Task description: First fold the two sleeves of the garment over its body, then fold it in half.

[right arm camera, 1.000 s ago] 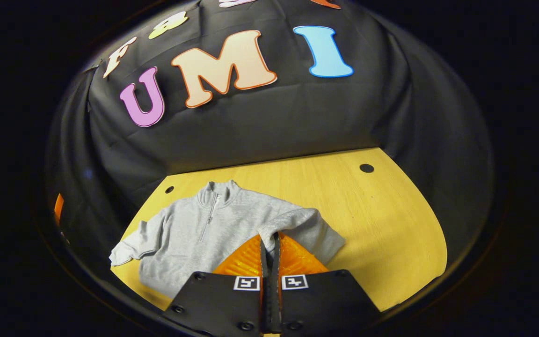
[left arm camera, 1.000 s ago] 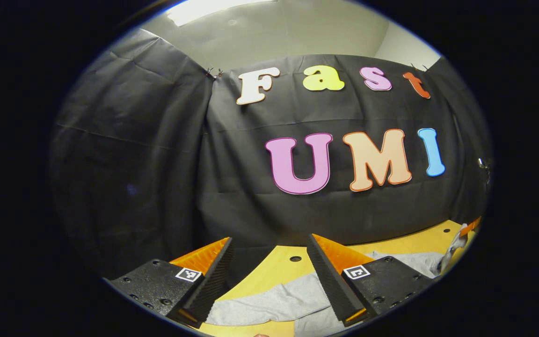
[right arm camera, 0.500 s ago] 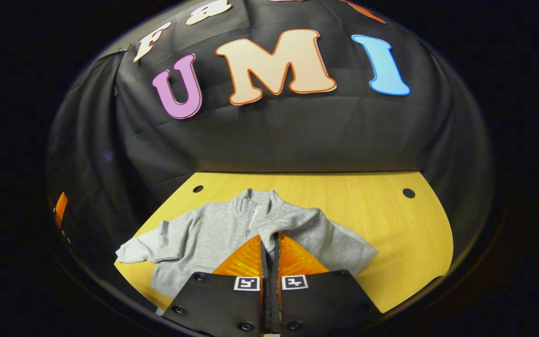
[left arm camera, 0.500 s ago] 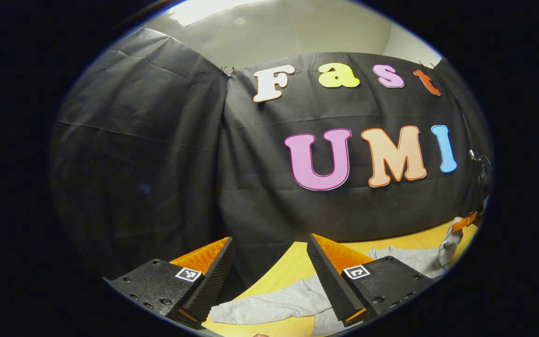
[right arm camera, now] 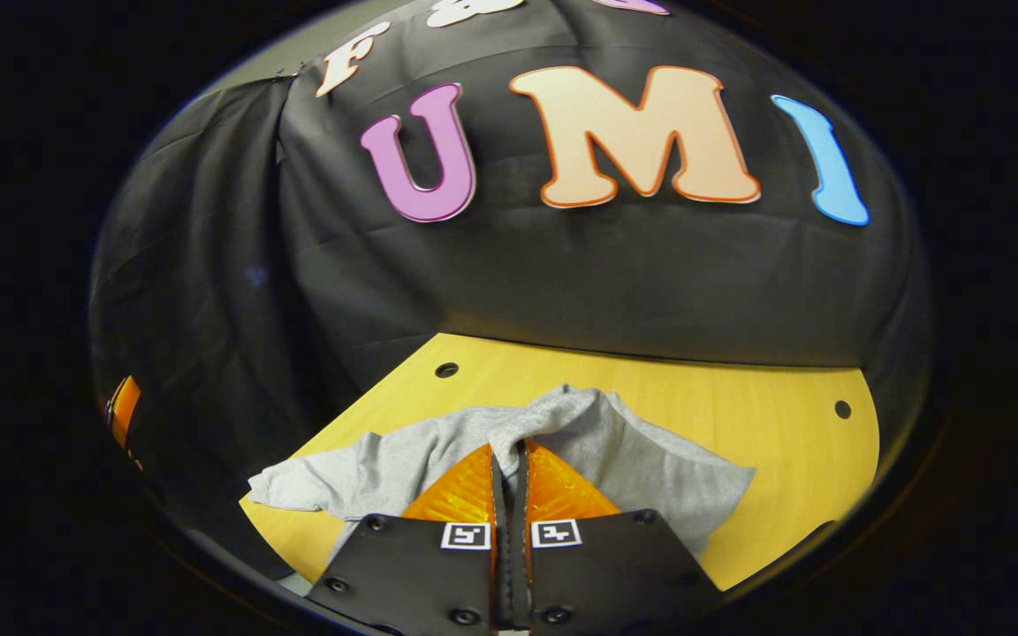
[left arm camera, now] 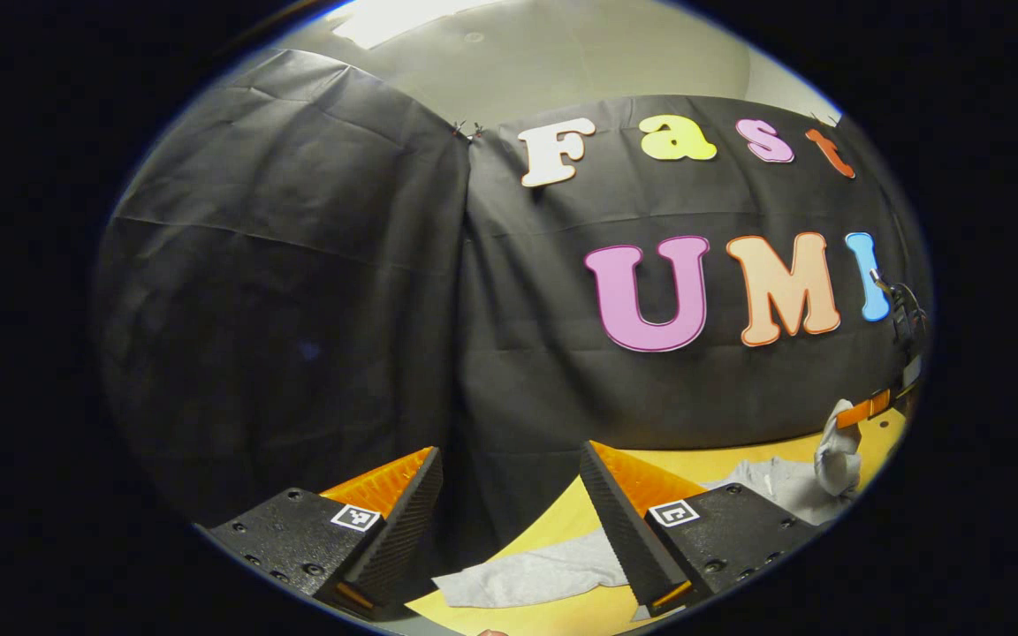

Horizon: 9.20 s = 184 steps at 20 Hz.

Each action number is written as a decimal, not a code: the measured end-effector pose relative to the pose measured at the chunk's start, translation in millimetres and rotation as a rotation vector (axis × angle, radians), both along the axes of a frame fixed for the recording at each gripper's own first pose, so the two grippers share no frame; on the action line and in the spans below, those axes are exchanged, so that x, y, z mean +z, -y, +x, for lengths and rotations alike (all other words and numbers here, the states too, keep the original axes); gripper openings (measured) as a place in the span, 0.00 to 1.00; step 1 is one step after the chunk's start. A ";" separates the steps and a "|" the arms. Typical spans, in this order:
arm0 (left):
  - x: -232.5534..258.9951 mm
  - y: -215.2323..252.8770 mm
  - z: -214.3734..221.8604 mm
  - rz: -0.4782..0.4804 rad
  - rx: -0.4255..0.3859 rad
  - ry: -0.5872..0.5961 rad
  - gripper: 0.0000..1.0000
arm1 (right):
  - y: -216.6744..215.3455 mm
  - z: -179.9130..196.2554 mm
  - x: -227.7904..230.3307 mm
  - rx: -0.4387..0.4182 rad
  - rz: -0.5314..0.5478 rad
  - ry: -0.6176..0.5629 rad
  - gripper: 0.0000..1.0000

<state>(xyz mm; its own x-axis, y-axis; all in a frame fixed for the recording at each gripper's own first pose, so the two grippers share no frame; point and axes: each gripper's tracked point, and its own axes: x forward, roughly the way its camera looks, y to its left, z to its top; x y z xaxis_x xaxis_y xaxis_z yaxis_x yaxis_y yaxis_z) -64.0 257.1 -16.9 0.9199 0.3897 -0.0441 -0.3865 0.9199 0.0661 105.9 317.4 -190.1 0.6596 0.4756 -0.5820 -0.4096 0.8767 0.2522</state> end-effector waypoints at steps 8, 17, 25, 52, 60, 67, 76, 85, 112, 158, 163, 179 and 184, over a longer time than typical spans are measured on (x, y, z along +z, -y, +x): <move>-9.0 -52.9 -37.5 0.025 0.099 -0.030 0.94 | -75.6 -6.7 -51.3 0.128 -0.077 -0.054 0.03; -28.6 -80.2 -54.2 0.028 0.123 -0.074 0.94 | -130.1 -26.5 -126.4 0.211 -0.169 -0.184 0.06; -92.1 -85.2 -47.2 -0.069 0.087 -0.172 0.94 | -138.8 -16.7 -75.9 0.145 -0.039 -0.034 0.98; -351.5 -72.0 -14.7 -0.491 0.067 -0.733 0.92 | 5.2 -48.0 -39.9 -0.145 -0.027 -0.075 0.99; -355.7 -41.7 2.4 -0.427 -0.043 -0.830 0.10 | 13.3 -53.0 -35.9 -0.135 -0.019 -0.061 0.99; -313.0 -43.5 38.9 -0.609 0.001 -0.703 0.00 | 34.7 -75.2 -25.5 -0.198 0.070 -0.084 0.99; -222.5 32.0 118.8 -0.529 -0.185 -0.555 0.00 | 98.4 -99.8 -25.6 -0.235 0.051 -0.070 0.99; -183.0 186.7 176.4 -0.469 -0.468 -0.548 0.00 | 159.8 -123.0 -25.6 -0.275 0.012 -0.067 0.99; -236.3 539.9 143.3 -0.432 -1.068 -0.720 0.57 | 259.9 -165.0 -52.5 -0.393 -0.040 -0.121 0.99; -339.1 217.8 -17.0 -0.281 -0.612 -0.714 0.47 | 197.1 -253.9 -185.7 -0.263 -0.316 -0.360 0.52; -338.1 232.0 -17.0 -0.299 -0.624 -0.687 0.07 | 193.2 -253.1 -187.4 -0.225 -0.336 -0.360 0.15; -280.1 236.5 12.7 -0.366 -0.538 -0.757 0.00 | 175.9 -207.2 -119.6 -0.084 -0.106 -0.340 0.04; -250.9 238.1 64.4 -0.397 -0.597 -0.695 0.00 | 166.1 -165.6 -94.4 -0.145 -0.052 -0.322 0.04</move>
